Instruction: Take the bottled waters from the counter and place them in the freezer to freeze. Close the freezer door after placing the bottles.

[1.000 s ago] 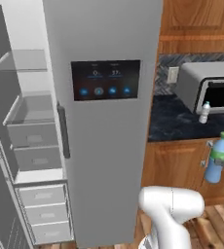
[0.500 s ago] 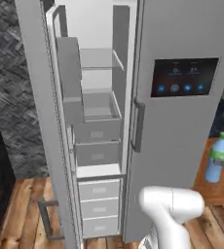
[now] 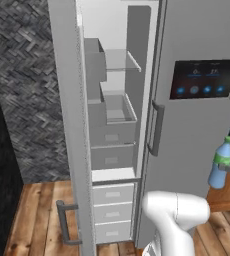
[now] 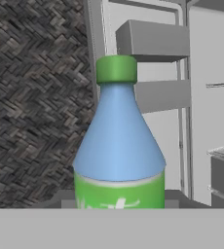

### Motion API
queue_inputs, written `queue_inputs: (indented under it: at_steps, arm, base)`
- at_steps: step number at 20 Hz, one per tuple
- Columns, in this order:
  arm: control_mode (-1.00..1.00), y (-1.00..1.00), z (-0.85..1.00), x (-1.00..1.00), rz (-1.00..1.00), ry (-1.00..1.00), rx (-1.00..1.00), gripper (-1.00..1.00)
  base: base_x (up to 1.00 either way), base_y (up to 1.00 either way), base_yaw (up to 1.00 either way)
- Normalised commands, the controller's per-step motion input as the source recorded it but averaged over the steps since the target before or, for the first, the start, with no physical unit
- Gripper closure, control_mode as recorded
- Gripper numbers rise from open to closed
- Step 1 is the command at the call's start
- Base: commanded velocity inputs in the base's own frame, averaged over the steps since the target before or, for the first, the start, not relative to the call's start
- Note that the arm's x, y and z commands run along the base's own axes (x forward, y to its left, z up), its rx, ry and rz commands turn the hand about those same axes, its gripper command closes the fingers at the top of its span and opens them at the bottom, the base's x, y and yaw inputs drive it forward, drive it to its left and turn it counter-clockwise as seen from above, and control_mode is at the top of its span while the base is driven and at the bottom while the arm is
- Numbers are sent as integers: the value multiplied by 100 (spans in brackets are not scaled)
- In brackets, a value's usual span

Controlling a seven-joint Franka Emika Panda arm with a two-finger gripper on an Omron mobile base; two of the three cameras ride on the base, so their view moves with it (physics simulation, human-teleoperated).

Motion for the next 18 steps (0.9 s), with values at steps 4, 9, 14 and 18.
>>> queue_inputs:
  at_steps: [4,9,14,18]
  arm:
    - [100,0,0,0,0,0,0,100]
    - [100,0,0,0,0,0,0,100]
    - [100,0,0,0,0,0,0,100]
    - [100,0,0,0,0,0,0,100]
  base:
    - [30,29,12]
    - [15,5,27]
    - [16,7,47]
    - [26,1,40]
